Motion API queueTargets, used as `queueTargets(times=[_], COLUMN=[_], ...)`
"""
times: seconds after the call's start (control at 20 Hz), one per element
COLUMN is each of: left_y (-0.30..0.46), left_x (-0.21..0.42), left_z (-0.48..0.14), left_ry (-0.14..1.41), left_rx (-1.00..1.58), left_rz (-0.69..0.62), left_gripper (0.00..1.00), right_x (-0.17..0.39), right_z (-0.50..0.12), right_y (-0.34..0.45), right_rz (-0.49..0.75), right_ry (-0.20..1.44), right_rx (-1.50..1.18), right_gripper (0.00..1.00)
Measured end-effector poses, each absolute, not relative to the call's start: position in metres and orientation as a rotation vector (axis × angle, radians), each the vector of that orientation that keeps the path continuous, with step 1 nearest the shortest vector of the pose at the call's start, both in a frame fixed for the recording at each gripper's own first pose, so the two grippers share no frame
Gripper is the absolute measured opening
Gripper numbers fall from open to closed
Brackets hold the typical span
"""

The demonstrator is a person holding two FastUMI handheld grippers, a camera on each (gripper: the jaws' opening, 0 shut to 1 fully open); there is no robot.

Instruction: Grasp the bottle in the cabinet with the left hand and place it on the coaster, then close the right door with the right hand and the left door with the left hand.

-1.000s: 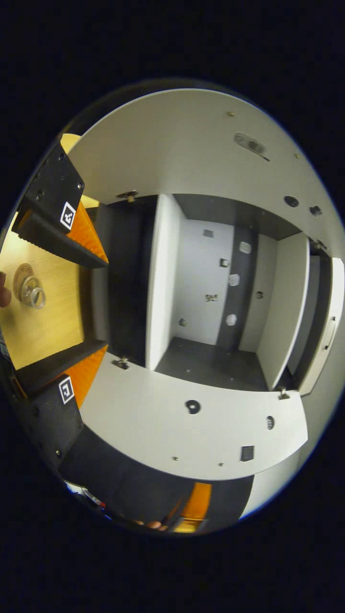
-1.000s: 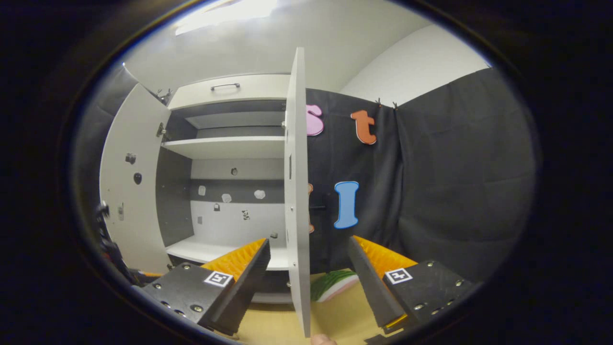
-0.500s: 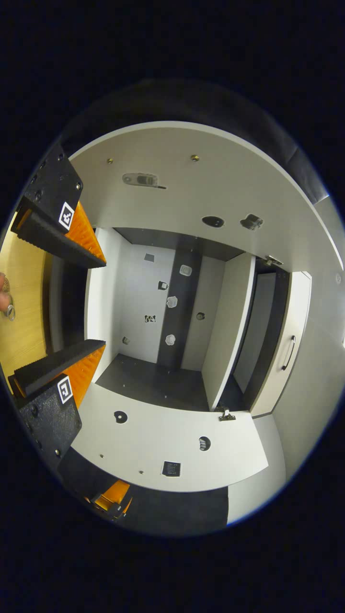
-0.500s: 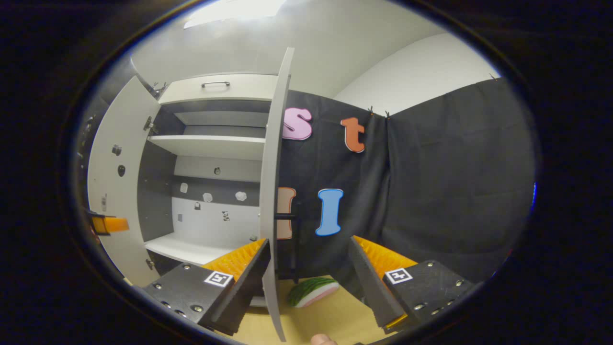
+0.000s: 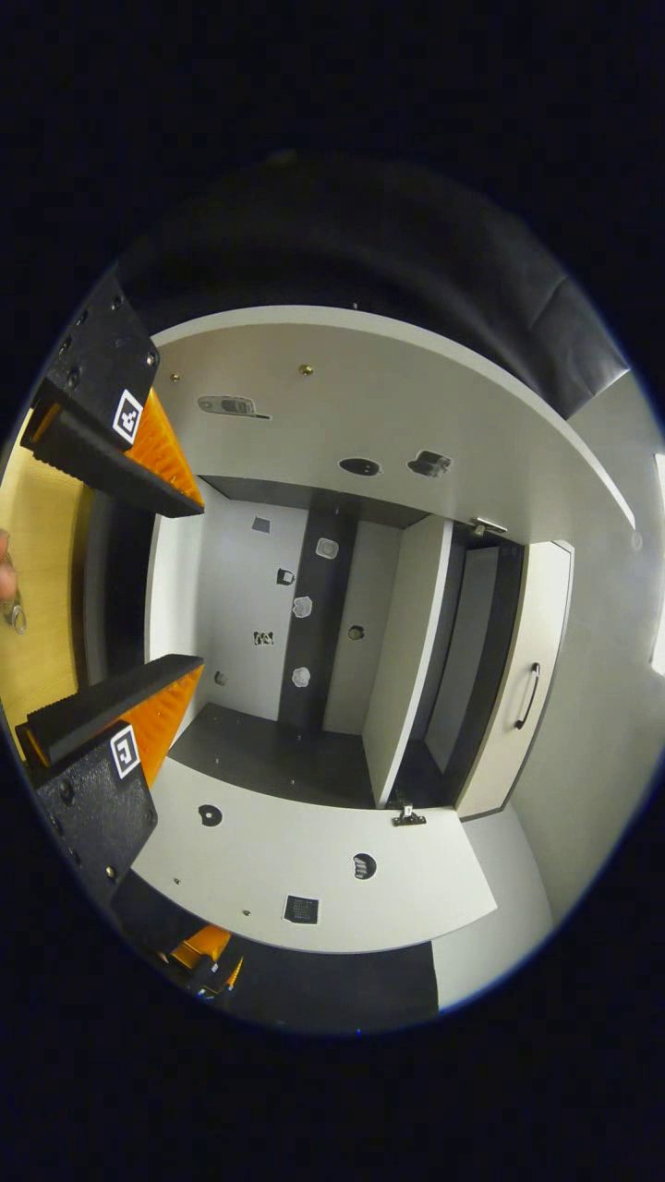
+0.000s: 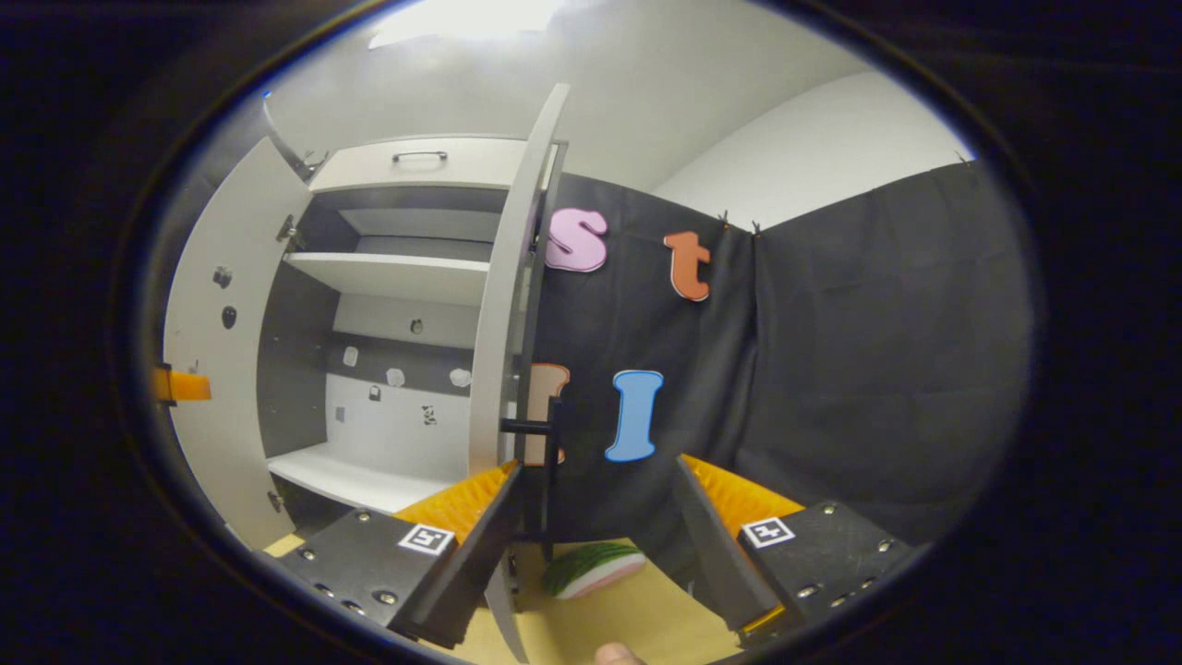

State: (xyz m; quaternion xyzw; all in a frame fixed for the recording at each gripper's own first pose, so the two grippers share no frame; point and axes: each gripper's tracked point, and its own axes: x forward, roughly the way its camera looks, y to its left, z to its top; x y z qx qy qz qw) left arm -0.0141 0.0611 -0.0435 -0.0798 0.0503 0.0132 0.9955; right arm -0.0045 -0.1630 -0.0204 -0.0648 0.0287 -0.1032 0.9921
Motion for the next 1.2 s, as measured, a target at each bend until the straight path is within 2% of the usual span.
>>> queueTargets(times=[0.05, 0.6, 0.65, 0.7, 0.75, 0.85, 0.9, 1.0, 1.05, 1.1, 1.2], left_y=[0.060, 0.081, 0.086, 0.088, 0.092, 0.100, 0.103, 0.109, 0.112, 0.114, 0.119], left_x=[-0.015, -0.049, -0.054, -0.059, -0.062, -0.067, -0.070, -0.072, -0.074, -0.077, -0.080], left_z=[-0.043, -0.031, -0.030, -0.030, -0.030, -0.030, -0.030, -0.029, -0.028, -0.029, -0.031], left_ry=[0.101, 0.072, 0.071, 0.070, 0.069, 0.068, 0.065, 0.061, 0.060, 0.060, 0.065], left_rx=[-0.161, -0.061, -0.060, -0.061, -0.064, -0.075, -0.082, -0.086, -0.087, -0.088, -0.087], left_rz=[0.026, 0.107, 0.122, 0.135, 0.149, 0.176, 0.186, 0.210, 0.219, 0.227, 0.245], left_gripper=[0.95, 0.95, 0.95, 0.95, 0.95, 0.95, 0.95, 0.95, 0.95, 0.95, 0.95], right_x=[-0.004, 0.024, 0.027, 0.029, 0.032, 0.036, 0.038, 0.045, 0.045, 0.046, 0.055], right_z=[-0.021, -0.031, -0.030, -0.028, -0.027, -0.029, -0.031, -0.032, -0.032, -0.029, -0.027], right_y=[-0.158, -0.071, -0.066, -0.065, -0.062, -0.053, -0.047, -0.038, -0.036, -0.035, -0.030], right_rz=[-0.185, 0.118, 0.126, 0.130, 0.139, 0.173, 0.191, 0.224, 0.235, 0.241, 0.257], right_ry=[0.059, 0.078, 0.075, 0.065, 0.056, 0.061, 0.063, 0.071, 0.071, 0.063, 0.052], right_rx=[-0.123, -0.046, -0.055, -0.068, -0.079, -0.068, -0.056, -0.038, -0.038, -0.043, -0.051], right_gripper=[0.98, 0.97, 0.97, 0.93, 0.98, 0.98, 0.93, 0.98, 0.93, 0.98, 0.98])
